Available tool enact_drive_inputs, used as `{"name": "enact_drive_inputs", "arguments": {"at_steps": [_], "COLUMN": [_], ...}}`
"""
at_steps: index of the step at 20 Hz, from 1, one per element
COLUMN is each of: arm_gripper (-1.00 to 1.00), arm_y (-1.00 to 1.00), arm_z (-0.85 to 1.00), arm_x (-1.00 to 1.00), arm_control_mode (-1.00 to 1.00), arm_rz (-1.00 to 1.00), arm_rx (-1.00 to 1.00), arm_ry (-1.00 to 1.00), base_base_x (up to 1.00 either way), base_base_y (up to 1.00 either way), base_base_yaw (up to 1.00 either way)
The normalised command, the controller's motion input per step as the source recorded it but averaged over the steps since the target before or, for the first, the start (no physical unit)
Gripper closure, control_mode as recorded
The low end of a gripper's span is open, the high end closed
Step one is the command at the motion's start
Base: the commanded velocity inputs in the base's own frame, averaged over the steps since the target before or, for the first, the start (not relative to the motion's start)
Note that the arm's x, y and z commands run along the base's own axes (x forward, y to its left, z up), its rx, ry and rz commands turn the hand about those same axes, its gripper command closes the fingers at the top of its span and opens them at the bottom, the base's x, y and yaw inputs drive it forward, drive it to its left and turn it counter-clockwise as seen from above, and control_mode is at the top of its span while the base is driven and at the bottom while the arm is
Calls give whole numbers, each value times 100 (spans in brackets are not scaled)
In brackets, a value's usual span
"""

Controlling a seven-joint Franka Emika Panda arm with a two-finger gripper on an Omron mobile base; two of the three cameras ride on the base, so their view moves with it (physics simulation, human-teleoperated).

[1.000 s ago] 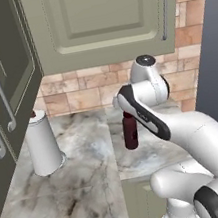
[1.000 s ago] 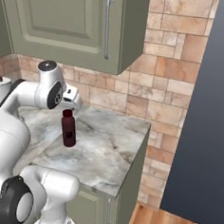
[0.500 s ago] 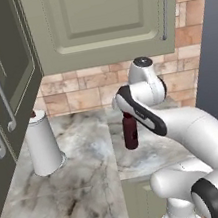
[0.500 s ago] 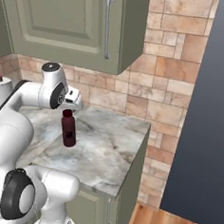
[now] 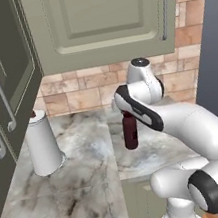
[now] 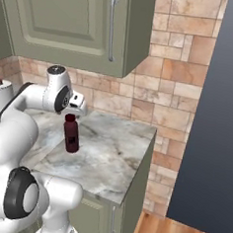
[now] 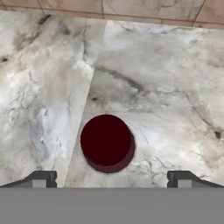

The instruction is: Place the drinks on the dining counter in a tight cluster.

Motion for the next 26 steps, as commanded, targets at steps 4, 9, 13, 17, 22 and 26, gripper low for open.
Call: {"name": "enact_drive_inputs", "arguments": {"at_steps": [4, 9, 13, 17, 22, 26], "arm_gripper": [-100, -100, -100, -100, -100, -100], "arm_y": [0, 0, 0, 0, 0, 0], "arm_z": [0, 0, -5, -22, -22, -13], "arm_x": [32, 15, 0, 0, 0, 3], "arm_control_mode": [-100, -100, -100, -100, -100, -100], "arm_rz": [0, 0, 0, 0, 0, 0], "arm_rx": [0, 0, 0, 0, 0, 0], "arm_ry": [0, 0, 1, 3, 2, 1], "base_base_x": [0, 0, 0, 0, 0, 0], "base_base_y": [0, 0, 0, 0, 0, 0], "base_base_yaw": [0, 0, 0, 0, 0, 0]}}
